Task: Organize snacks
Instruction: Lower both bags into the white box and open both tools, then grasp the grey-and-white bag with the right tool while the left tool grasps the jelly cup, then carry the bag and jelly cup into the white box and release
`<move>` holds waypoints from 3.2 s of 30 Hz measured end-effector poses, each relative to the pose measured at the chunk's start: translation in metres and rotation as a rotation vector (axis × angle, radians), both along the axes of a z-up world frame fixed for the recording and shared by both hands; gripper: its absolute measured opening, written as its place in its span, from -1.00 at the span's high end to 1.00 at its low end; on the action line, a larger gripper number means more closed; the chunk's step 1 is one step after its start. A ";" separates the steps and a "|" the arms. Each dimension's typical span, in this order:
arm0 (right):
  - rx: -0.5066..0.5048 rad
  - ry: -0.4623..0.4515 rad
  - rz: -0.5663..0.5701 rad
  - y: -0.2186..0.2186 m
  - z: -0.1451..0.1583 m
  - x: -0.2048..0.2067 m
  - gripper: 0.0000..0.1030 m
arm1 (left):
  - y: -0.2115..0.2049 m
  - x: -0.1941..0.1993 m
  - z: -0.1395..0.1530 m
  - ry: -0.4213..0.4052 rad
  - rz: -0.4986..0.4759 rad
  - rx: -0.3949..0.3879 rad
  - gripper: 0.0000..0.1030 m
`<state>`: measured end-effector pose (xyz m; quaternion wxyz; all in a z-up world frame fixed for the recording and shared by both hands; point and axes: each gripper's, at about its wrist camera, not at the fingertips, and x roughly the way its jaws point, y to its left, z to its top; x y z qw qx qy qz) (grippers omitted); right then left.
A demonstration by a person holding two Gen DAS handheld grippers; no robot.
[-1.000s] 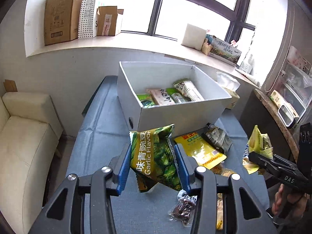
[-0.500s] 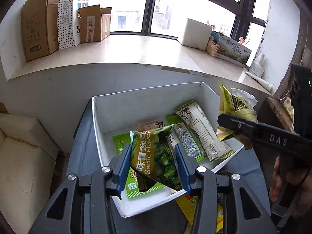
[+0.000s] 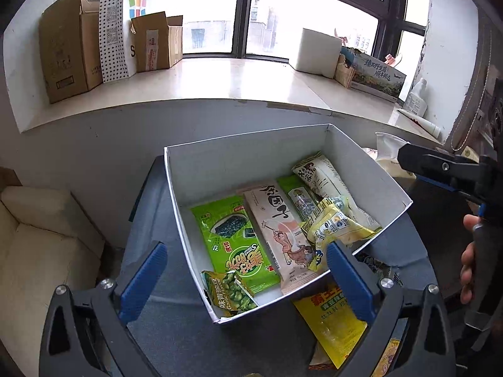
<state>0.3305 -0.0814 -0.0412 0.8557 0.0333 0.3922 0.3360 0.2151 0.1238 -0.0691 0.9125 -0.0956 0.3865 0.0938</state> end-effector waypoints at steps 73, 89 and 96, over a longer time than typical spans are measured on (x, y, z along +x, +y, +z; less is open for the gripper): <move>0.146 0.075 -0.006 -0.162 -0.062 -0.132 -0.32 | -0.042 -0.092 -0.131 0.221 -0.030 0.093 -0.98; 0.162 0.128 0.055 -0.144 -0.083 -0.147 -0.32 | -0.016 -0.130 -0.087 0.079 -0.090 -0.125 0.03; 0.176 0.073 0.119 -0.119 -0.066 -0.148 -0.32 | -0.024 -0.128 -0.014 -0.080 -0.159 -0.109 0.03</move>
